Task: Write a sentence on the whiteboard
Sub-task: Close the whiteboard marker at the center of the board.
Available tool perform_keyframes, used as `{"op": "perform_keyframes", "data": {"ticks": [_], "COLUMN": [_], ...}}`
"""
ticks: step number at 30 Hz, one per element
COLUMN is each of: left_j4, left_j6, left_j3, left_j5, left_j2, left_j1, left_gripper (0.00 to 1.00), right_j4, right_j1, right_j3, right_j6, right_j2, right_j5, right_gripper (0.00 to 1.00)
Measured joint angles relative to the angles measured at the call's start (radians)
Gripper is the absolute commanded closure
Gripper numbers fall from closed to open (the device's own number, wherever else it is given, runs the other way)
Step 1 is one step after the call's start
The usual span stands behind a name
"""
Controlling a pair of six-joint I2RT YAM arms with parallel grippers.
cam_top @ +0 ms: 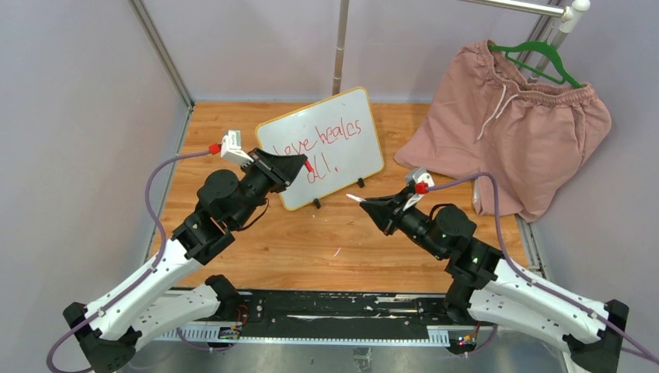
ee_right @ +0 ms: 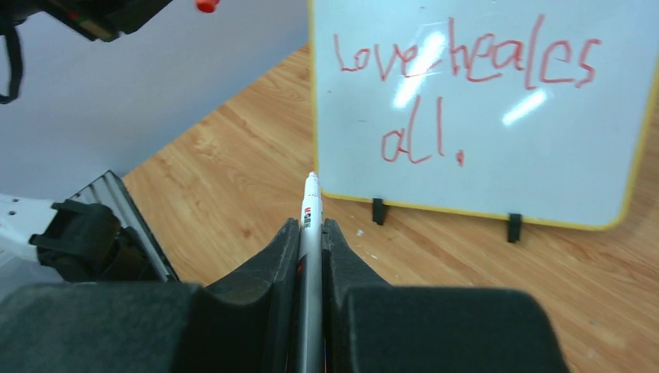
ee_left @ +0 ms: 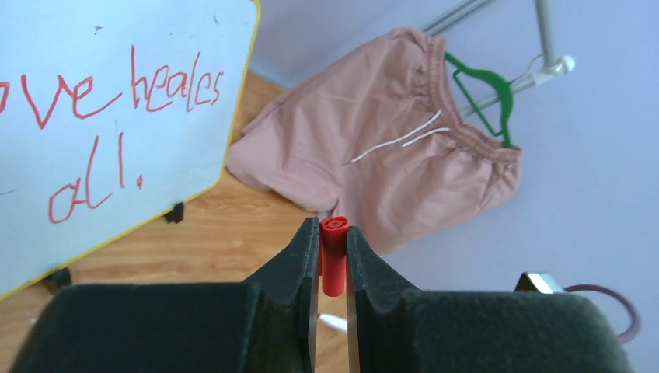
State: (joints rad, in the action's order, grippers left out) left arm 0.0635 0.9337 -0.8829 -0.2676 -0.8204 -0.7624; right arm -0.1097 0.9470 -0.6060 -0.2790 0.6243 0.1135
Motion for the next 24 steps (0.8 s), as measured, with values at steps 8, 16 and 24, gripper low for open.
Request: {"op": "perform_keyframes", "data": {"ticks": [8, 16, 24], "left_j4": [-0.144, -0.241, -0.364], "left_j6": [0.116, 0.196, 0.203], "left_j3": [0.1, 0.151, 0.179], "left_j5": [-0.027, -0.039, -0.052], "left_j2": [0.08, 0.151, 0.209], "left_j1": [0.0, 0.0, 0.0], "left_gripper": [1.0, 1.0, 1.0], "right_j4": [-0.37, -0.64, -0.797], "right_j1": [0.189, 0.265, 0.338], "right_j3": [0.031, -0.013, -0.066], "right_j6": [0.061, 0.141, 0.278], "right_j2": [0.167, 0.315, 0.365], "right_j5": [0.071, 0.121, 0.168], "right_gripper": [1.0, 1.0, 1.0]}}
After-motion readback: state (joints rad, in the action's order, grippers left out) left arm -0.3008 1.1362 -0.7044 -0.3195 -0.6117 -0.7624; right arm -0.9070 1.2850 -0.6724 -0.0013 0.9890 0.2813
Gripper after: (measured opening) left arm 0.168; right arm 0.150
